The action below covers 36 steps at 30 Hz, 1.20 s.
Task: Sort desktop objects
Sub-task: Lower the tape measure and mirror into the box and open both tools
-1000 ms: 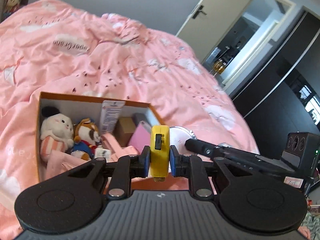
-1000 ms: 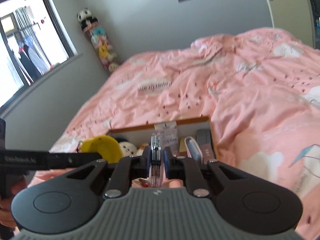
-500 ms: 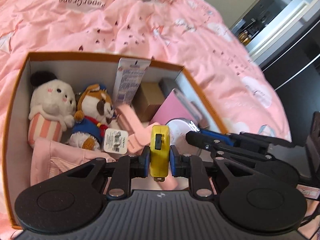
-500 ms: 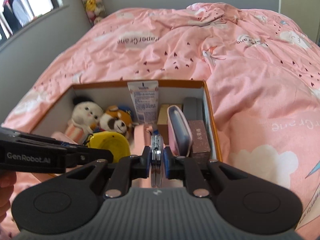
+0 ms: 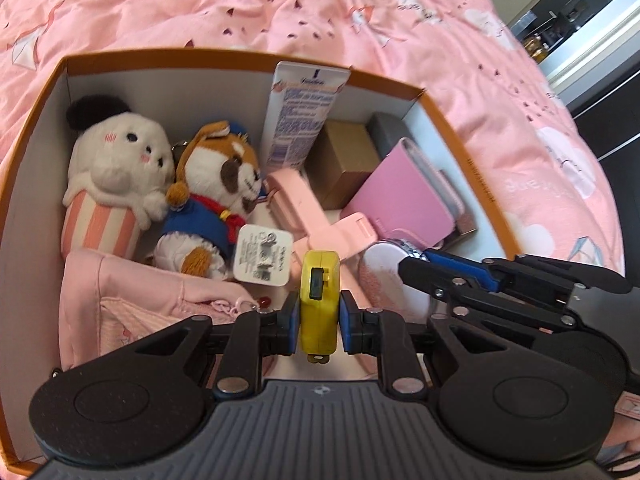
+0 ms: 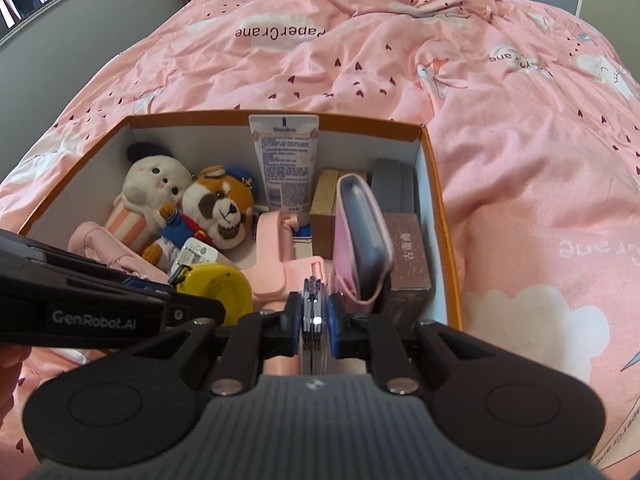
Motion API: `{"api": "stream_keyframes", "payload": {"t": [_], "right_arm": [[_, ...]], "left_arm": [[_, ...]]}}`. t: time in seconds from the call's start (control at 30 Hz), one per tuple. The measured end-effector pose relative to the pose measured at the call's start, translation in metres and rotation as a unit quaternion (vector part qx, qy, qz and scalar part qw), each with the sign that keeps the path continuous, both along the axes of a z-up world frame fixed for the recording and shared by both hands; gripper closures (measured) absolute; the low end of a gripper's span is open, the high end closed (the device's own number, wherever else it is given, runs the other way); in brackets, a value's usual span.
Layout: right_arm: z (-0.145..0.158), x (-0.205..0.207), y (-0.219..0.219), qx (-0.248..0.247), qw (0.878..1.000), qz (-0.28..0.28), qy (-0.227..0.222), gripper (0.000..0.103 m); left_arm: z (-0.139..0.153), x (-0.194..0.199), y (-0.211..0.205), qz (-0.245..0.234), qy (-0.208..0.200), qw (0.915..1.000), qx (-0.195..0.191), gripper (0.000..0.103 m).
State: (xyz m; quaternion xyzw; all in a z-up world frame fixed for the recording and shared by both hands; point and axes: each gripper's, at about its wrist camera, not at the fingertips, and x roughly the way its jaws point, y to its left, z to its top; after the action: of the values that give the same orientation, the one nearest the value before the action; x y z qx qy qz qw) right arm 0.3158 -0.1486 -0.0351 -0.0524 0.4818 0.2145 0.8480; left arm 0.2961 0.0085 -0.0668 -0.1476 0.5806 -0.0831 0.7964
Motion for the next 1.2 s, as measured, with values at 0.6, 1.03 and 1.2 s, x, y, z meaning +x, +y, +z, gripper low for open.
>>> {"api": "stream_keyframes", "payload": {"t": [0.6,1.03,1.2], "right_arm": [[0.009,-0.008,-0.003,0.006,1.0,0.002,-0.012,0.085],[0.068,-0.045,-0.009,0.049,0.992,-0.003,-0.113,0.067],[0.08,-0.059,-0.009,0.069,0.986,-0.018,-0.15,0.058]], "left_arm": [[0.004,-0.003,-0.01,-0.02,-0.002,0.9991,0.038,0.075],[0.084,-0.043,0.002,0.008,-0.166,0.9824,0.086,0.042],[0.103,-0.063,0.013,0.045,-0.23,0.9658,0.111,0.028]]}}
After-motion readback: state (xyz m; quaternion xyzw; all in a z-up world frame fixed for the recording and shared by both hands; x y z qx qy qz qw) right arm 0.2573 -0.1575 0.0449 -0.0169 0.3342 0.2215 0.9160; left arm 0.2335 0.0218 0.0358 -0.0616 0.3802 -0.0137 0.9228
